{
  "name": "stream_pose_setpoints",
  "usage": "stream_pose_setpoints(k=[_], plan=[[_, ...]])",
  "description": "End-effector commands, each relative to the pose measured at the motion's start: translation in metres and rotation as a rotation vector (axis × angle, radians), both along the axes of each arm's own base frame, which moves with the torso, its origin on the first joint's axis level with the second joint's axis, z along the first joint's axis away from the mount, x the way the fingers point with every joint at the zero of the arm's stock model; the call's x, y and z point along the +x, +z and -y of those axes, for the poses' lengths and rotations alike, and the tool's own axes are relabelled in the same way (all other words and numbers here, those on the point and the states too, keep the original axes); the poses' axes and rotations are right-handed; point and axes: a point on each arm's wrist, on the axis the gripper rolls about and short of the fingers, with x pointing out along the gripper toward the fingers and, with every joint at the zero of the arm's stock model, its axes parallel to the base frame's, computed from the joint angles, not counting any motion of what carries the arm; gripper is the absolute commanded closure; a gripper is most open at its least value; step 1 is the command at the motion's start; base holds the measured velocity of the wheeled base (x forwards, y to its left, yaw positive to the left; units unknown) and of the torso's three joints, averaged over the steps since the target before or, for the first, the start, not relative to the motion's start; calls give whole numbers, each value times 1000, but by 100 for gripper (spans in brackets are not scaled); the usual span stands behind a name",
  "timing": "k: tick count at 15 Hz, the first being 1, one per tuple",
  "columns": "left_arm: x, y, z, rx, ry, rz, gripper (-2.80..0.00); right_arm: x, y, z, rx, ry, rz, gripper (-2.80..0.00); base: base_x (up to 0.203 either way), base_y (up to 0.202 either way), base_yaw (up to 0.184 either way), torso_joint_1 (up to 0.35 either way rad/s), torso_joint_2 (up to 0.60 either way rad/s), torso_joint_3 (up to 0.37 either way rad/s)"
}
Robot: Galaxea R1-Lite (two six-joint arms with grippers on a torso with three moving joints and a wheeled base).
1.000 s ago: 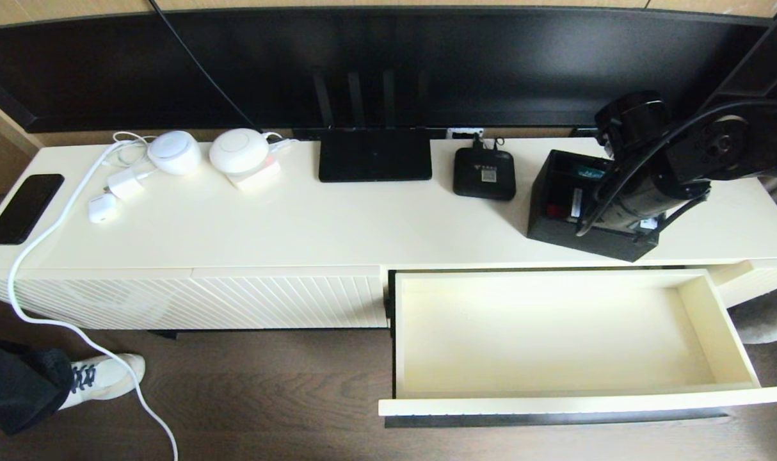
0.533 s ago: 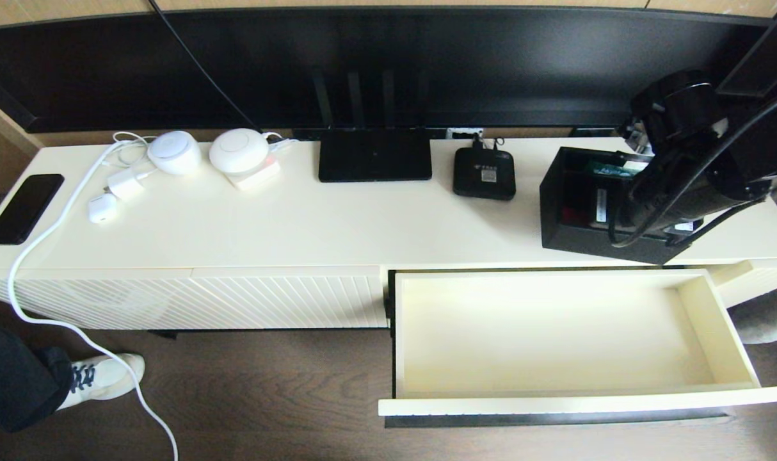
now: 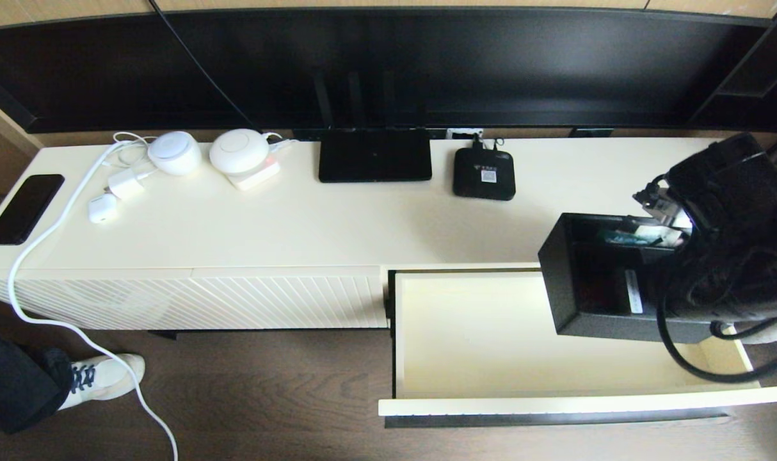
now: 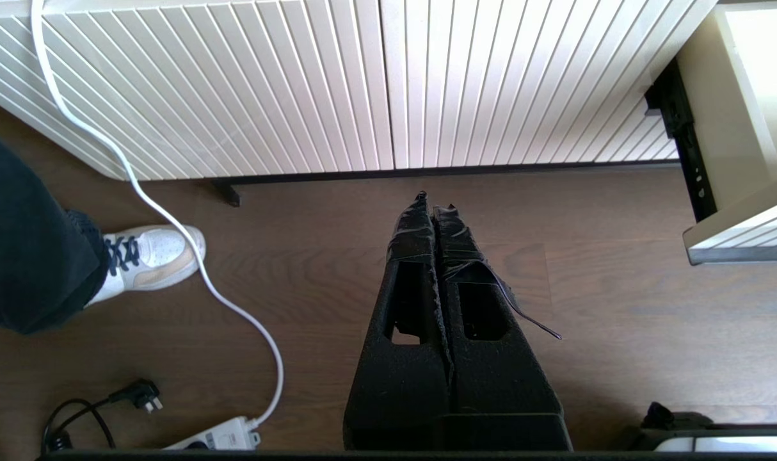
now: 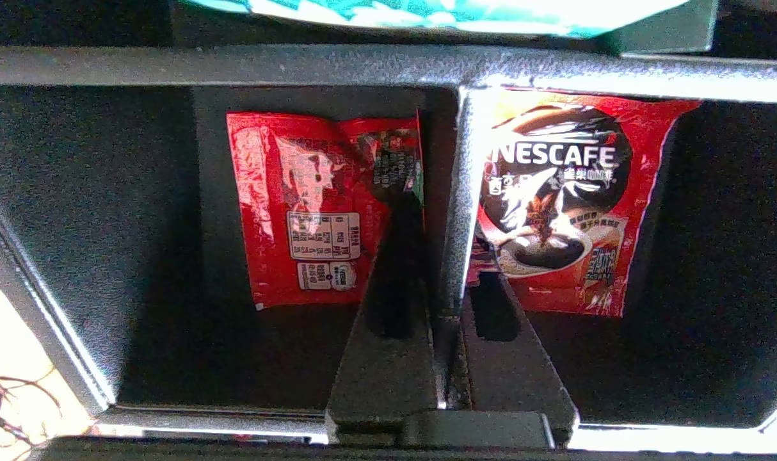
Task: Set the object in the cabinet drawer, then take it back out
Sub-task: Put the storage box in the drawer
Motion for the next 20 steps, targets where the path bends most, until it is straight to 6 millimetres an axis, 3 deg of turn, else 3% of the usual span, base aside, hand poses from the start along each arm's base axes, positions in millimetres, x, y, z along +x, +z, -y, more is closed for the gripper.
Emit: stream_pose_setpoints(k=[1,4,7,20], plan=[[0,0,0,1,0,-1,0,-16,-19,2,-15,6,-17,0,0,0,0,0,0,0],[0,0,0,1,0,-2,0,-13,-57,-2,-31,5,-35,0,0,0,0,0,0,0],[0,0,0,1,0,-1,0,-5,-80,-6,-53,35,-18,0,0,0,0,0,0,0],[0,0,0,1,0,-3,0,33,-118,-12,-112,63,-24,0,0,0,0,0,0,0]])
